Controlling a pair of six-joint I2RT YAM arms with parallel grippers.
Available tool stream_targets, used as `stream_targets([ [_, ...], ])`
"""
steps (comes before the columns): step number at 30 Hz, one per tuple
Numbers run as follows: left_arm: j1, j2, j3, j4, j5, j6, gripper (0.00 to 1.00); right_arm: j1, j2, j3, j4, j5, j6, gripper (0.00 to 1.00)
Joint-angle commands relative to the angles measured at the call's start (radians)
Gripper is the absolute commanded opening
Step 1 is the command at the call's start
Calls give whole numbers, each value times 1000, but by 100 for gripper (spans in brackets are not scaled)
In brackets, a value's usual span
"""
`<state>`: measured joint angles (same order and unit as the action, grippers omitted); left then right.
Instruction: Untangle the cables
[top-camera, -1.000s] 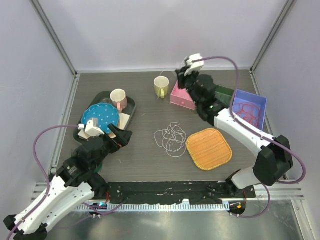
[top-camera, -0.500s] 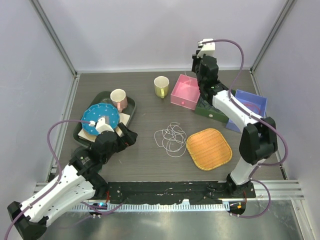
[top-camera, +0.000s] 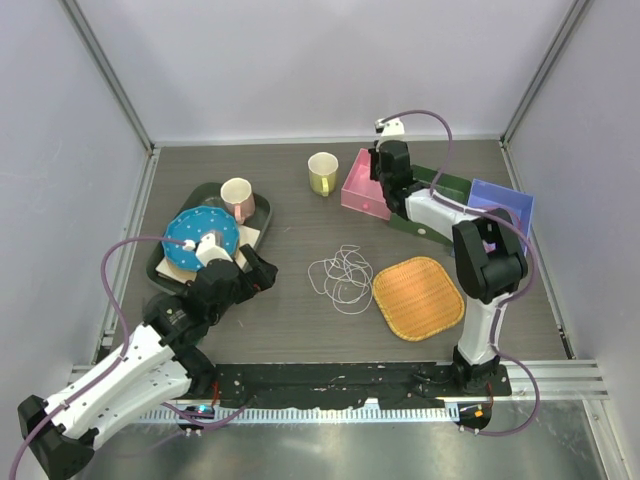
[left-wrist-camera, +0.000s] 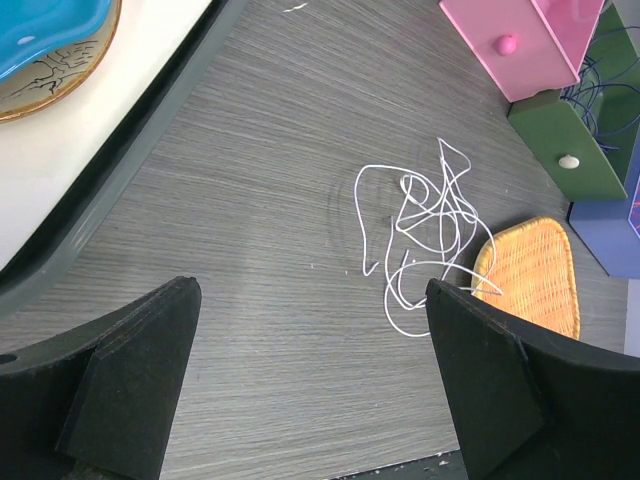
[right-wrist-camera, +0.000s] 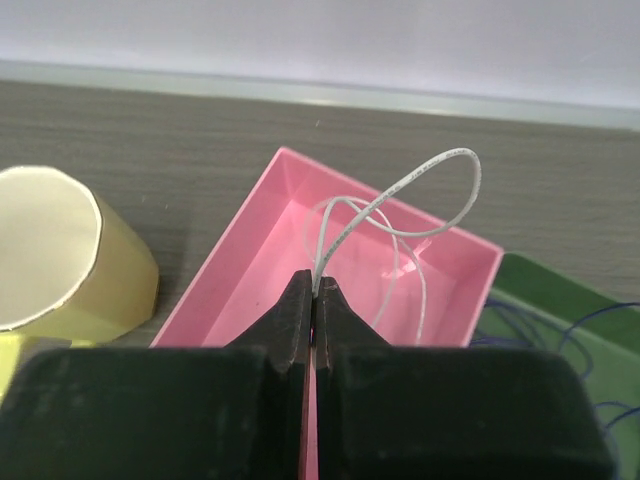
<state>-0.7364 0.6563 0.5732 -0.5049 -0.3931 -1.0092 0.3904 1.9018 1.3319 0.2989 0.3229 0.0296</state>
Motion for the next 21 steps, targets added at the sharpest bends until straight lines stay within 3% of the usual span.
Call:
stream_targets([
  [1, 3, -12, -4, 46, -21, 21, 100, 2, 46, 9, 17, -68, 130, 1],
  [3, 3, -12, -6, 46, -21, 23, 100, 2, 55, 15, -26, -80, 159, 1],
  [5, 3, -11, -6, 48, -20, 23, 100, 2, 54, 12, -44, -90, 184, 8],
  [6, 3, -6, -6, 48, -20, 23, 100, 4, 51, 15, -50, -88, 185, 25],
  [7, 3, -4, -6, 51, -15, 23, 100, 4, 36, 15, -58, -84, 187, 32],
  [14, 3, 28, -13, 86, 23, 23, 100, 8, -133, 3, -122, -125, 155, 71],
  [16, 5, 45, -15, 103, 37, 23, 100, 33, -188, -39, -136, -146, 118, 90],
  [21, 5, 88, -27, 173, 115, 50, 100, 177, -415, -241, -205, -85, 61, 93],
])
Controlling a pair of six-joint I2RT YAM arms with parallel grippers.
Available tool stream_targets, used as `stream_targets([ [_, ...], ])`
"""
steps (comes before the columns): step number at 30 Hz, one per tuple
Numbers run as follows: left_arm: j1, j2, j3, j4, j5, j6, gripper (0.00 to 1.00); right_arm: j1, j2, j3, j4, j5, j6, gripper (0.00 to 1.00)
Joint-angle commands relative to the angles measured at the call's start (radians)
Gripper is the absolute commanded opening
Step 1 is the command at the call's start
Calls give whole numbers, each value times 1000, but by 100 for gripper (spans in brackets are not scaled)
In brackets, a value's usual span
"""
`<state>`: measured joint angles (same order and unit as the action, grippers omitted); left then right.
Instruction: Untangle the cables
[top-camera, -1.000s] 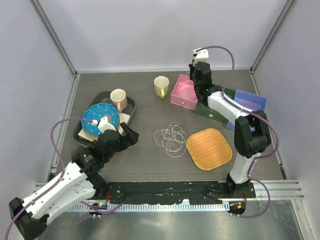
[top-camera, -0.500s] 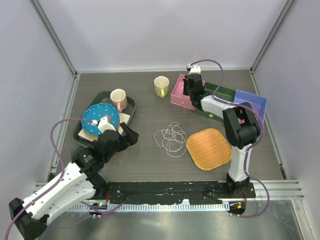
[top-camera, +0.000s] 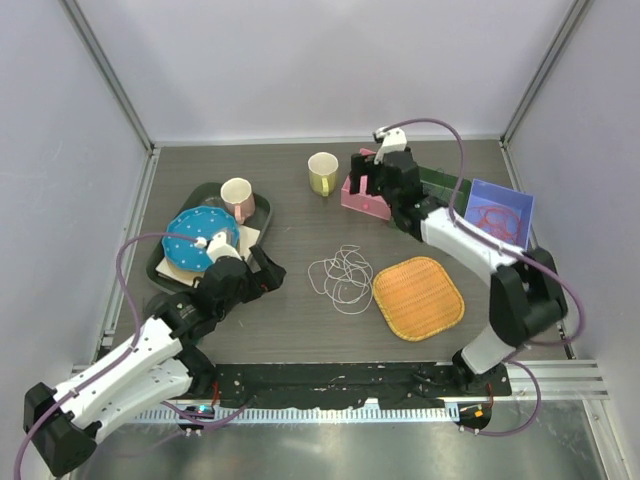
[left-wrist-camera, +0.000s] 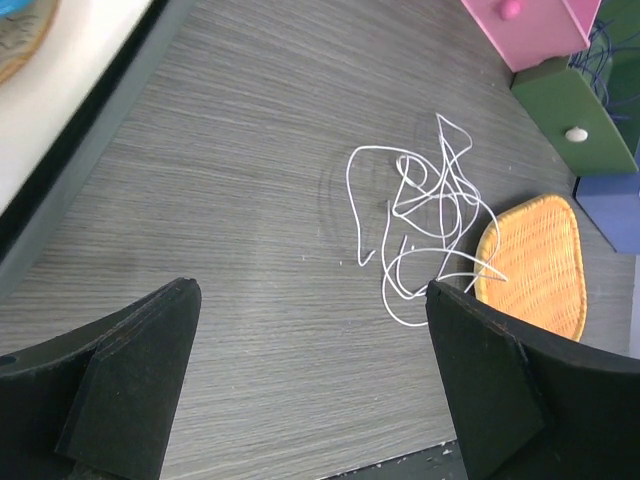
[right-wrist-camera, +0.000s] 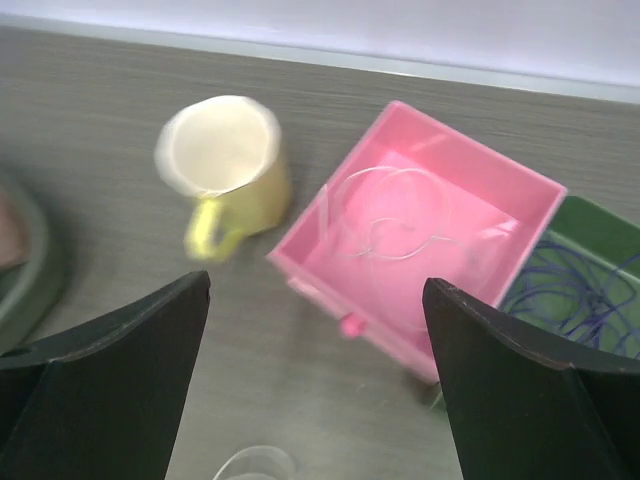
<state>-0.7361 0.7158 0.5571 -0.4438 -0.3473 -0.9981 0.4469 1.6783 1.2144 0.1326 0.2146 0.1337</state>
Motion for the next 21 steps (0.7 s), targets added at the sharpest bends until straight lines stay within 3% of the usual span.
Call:
stream_targets([
  [1, 3, 37, -13, 147, 86, 45, 100, 140, -227, -168, -59, 34, 1, 94],
  [6, 3, 161, 6, 241, 195, 88, 100, 258, -402, -483, -50, -6, 130, 92],
  [11, 4, 348, 75, 316, 271, 105, 100, 279, -502, -616, -50, -133, 257, 85],
  [14, 12, 483, 138, 372, 309, 154, 100, 292, -542, -680, -1, -243, 192, 84],
  [18, 58, 655, 257, 378, 393, 188, 99, 296, -598, -720, 1, -232, 91, 84],
  [21, 81, 776, 335, 375, 464, 193, 90, 296, -643, -746, -5, -236, 17, 84],
])
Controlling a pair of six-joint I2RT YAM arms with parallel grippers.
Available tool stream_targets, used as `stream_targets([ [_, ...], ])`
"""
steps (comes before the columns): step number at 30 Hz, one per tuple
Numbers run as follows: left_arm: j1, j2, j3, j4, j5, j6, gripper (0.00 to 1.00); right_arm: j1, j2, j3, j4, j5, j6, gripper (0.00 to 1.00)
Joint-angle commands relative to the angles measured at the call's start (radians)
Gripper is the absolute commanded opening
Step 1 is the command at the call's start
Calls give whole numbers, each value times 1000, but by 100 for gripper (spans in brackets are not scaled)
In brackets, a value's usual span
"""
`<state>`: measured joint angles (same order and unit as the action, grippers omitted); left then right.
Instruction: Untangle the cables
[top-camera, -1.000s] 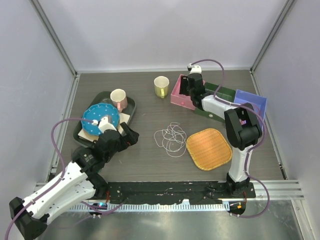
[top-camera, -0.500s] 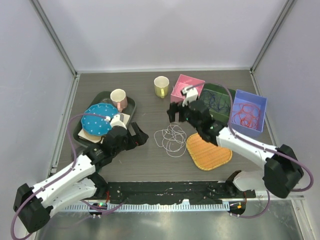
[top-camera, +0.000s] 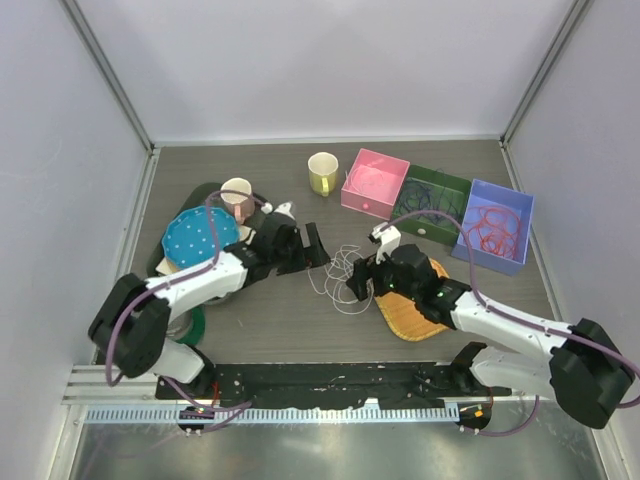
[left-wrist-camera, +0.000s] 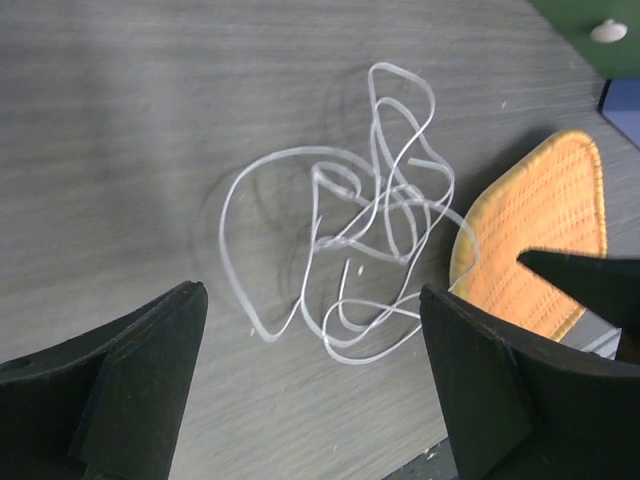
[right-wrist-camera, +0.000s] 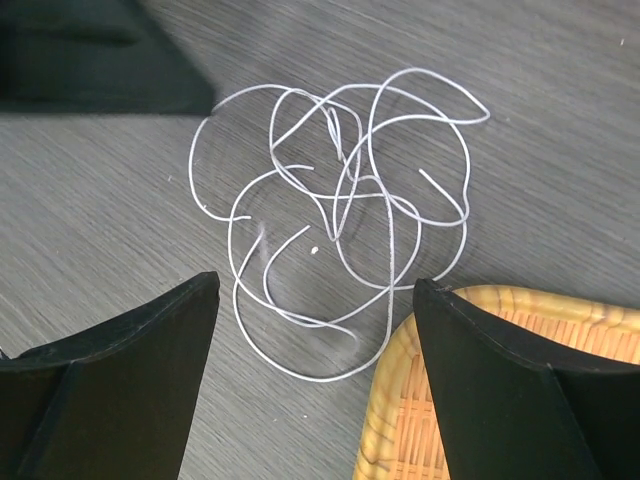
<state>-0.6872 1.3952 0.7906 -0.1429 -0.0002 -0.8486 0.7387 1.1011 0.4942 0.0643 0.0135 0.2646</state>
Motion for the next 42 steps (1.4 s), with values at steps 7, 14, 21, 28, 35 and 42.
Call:
stream_targets([
  [7, 35, 313, 233, 42, 175, 60, 63, 22, -113, -54, 83, -176, -214, 83],
  [14, 35, 404, 269, 39, 212, 57, 42, 34, 42, 10, 57, -106, -197, 80],
  [21, 35, 363, 259, 22, 178, 55, 0, 45, 43, 23, 78, -29, -136, 1],
  [28, 70, 214, 162, -50, -21, 60, 0, 44, -202, 38, -50, 314, 70, 1],
  [35, 182, -54, 4, -173, -219, 52, 0, -25, -366, 90, -335, 770, 234, 1],
  [42, 228, -229, -48, -329, -409, 22, 0, -174, -400, 165, -455, 925, 257, 1],
])
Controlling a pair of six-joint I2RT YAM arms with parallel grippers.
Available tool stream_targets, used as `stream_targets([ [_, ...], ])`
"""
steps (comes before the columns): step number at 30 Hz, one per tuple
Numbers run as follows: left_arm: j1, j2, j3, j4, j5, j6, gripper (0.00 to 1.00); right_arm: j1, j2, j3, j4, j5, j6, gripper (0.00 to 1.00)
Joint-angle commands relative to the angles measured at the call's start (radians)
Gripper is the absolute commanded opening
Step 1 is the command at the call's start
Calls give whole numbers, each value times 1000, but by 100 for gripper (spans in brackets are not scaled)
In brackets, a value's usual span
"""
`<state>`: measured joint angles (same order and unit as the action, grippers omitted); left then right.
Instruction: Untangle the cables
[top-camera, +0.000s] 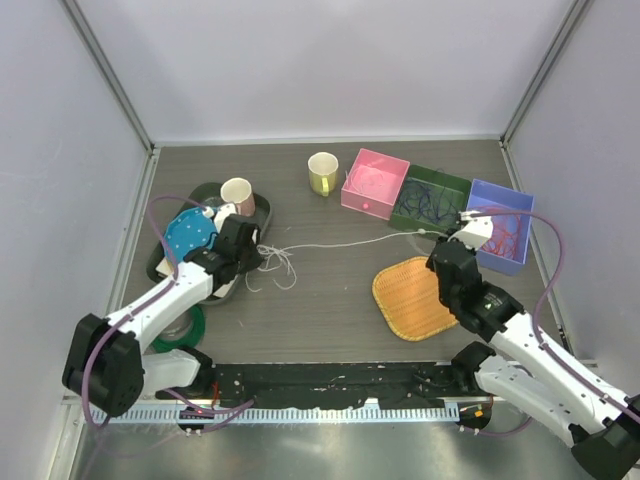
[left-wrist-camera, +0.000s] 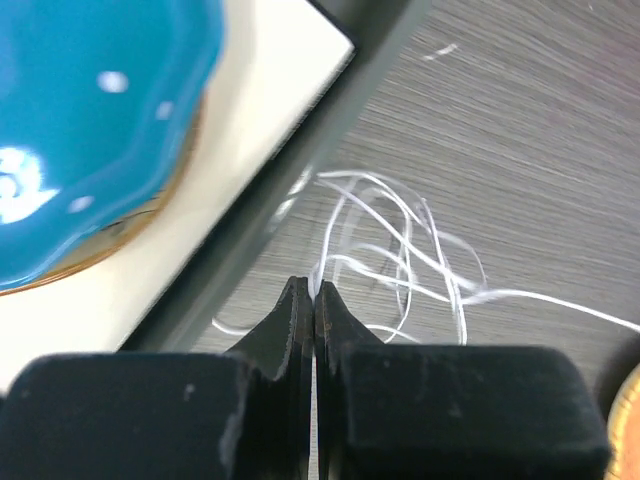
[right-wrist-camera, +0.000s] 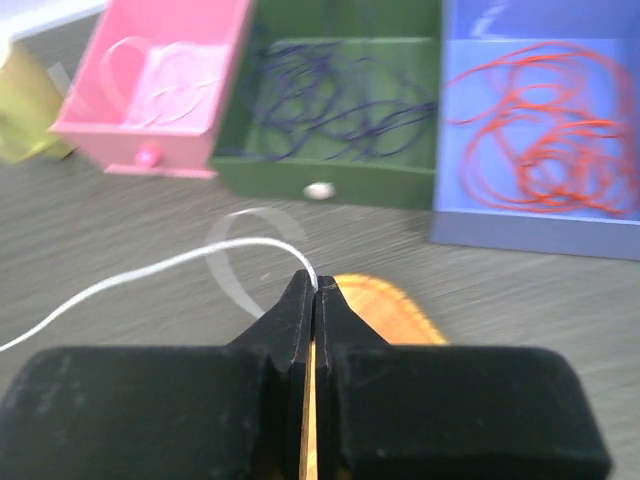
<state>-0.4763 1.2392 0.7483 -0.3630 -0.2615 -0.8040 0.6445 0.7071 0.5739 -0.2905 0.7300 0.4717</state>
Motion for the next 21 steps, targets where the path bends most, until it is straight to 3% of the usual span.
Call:
stream_targets([
  [1, 21, -86, -10, -125, -174, -27, 0, -107, -1, 115, -111, 229, 45, 1],
  [10, 30, -158, -26, -197, -231, -41, 0, -270, 52, 269, -133, 295, -41, 1],
  [14, 30, -175, -41, -170, -165, -14, 0, -318, 78, 325, -125, 198, -73, 1],
  [19, 30, -182, -73, -169, -128, -24, 0, -353, 141, 453, -119, 261, -155, 1],
  [21, 30, -179, -76, -178, -127, -38, 6, -361, 147, 503, -130, 218, -168, 1],
])
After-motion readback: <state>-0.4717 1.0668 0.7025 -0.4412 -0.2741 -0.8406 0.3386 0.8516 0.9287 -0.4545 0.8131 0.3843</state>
